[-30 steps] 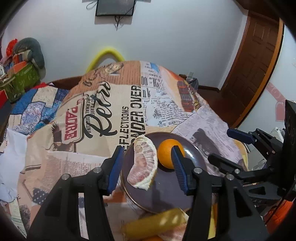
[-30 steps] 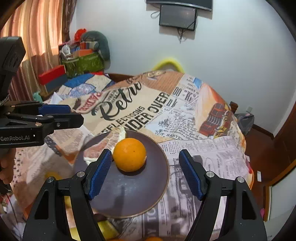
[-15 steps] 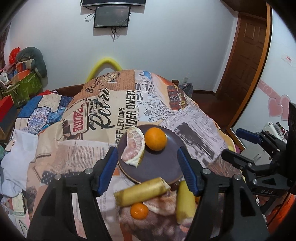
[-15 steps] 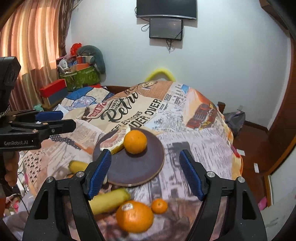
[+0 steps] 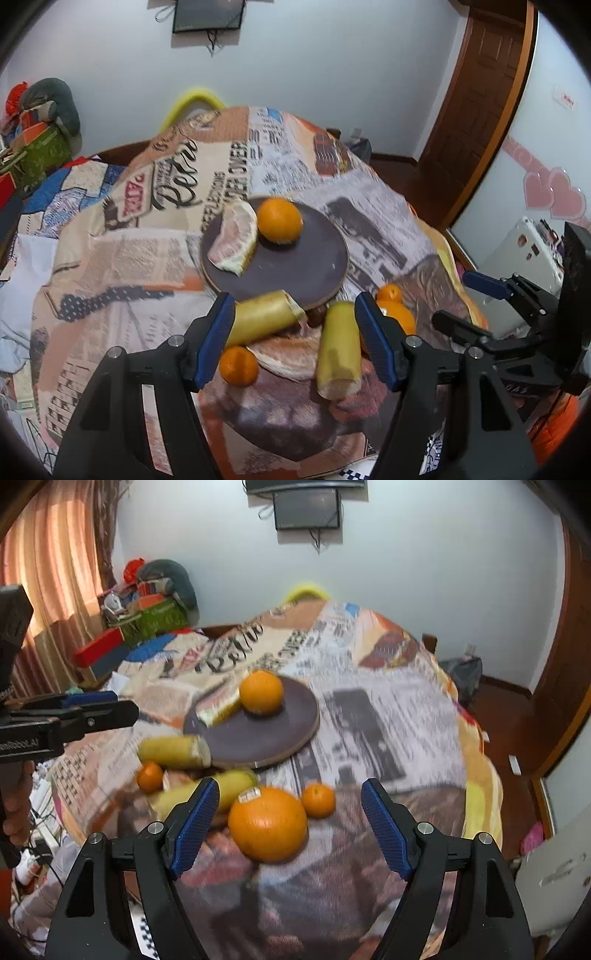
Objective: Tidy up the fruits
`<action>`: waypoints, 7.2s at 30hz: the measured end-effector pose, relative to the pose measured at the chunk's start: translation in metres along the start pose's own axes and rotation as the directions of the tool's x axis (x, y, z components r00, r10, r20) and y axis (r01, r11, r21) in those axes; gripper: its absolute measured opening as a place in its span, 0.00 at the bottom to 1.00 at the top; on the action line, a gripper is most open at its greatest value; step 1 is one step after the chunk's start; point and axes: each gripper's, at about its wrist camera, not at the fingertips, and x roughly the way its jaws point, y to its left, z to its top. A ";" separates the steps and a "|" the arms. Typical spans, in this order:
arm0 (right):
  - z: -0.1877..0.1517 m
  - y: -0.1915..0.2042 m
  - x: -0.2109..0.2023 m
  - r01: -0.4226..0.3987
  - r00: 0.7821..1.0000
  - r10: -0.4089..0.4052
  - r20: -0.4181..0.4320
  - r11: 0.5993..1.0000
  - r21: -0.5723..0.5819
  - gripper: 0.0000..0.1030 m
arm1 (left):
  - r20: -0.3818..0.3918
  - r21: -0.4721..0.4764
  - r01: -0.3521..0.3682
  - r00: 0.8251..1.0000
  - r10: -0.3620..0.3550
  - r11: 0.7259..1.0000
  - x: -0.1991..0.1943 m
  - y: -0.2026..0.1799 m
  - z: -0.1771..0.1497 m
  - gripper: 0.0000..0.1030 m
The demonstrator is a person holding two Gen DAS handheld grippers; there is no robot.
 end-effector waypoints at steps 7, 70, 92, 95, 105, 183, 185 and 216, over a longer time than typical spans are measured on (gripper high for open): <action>-0.029 -0.001 0.025 -0.030 0.996 0.034 -0.088 0.998 0.048 0.74 | -0.078 0.012 0.028 0.997 -0.027 1.000 0.031 -0.014 -0.015 0.65; -0.023 -0.007 0.013 -0.130 0.990 0.136 -0.046 0.985 0.110 0.57 | -0.054 0.072 0.095 0.994 -0.092 0.993 0.037 -0.020 -0.013 0.36; -0.038 0.003 0.032 -0.165 0.977 0.179 -0.116 0.979 0.122 0.64 | 0.022 0.044 0.069 0.997 -0.070 0.997 0.008 -0.005 -0.005 0.35; -0.035 0.004 0.031 -0.158 0.979 0.171 -0.111 0.980 0.119 0.63 | 0.036 0.039 0.070 0.997 -0.072 0.997 0.006 -0.003 -0.001 0.35; -0.001 -0.005 0.024 -0.159 0.986 0.163 -0.022 0.978 0.132 0.63 | 0.101 0.035 0.043 0.994 -0.046 0.998 -0.002 0.010 0.023 0.35; 0.082 -0.017 0.103 -0.129 0.991 0.130 -0.012 0.990 0.057 0.65 | 0.065 -0.048 -0.051 0.996 0.055 0.998 0.099 0.061 0.113 0.53; 0.079 -0.014 0.098 -0.125 0.992 0.126 -0.014 0.991 0.047 0.65 | 0.069 -0.039 -0.055 0.996 0.058 0.998 0.093 0.059 0.111 0.53; 0.024 0.025 0.075 -0.124 0.987 0.123 -0.100 0.992 -0.007 0.65 | -0.125 -0.187 -0.161 0.982 0.139 0.969 0.084 0.124 0.015 0.63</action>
